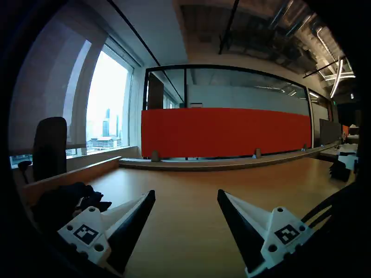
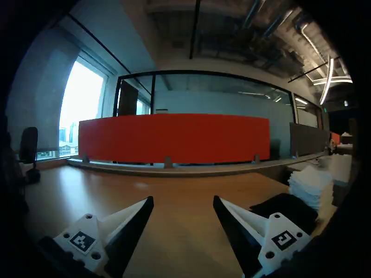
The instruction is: Fold towel
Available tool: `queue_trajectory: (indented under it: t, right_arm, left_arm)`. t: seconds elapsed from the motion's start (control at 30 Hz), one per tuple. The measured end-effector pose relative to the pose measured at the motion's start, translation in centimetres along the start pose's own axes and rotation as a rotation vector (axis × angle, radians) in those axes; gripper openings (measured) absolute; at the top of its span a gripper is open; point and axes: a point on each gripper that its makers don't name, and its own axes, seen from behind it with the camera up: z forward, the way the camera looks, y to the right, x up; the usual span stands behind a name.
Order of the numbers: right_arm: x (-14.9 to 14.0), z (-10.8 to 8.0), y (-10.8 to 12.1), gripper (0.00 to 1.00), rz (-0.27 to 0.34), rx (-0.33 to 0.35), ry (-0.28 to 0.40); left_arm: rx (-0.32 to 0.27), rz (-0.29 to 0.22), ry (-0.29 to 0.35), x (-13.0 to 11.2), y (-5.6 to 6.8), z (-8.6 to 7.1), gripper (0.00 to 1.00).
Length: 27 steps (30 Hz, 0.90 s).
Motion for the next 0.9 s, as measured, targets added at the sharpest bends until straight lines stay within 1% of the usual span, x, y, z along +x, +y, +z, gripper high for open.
queue_trajectory:
  t: [0.9]
  right_arm:
    - [-0.02,0.00,0.03,1.00,0.000,0.000,0.000]
  left_arm:
    - [0.000,-0.001,0.000,-0.22,-0.11,0.10,1.00]
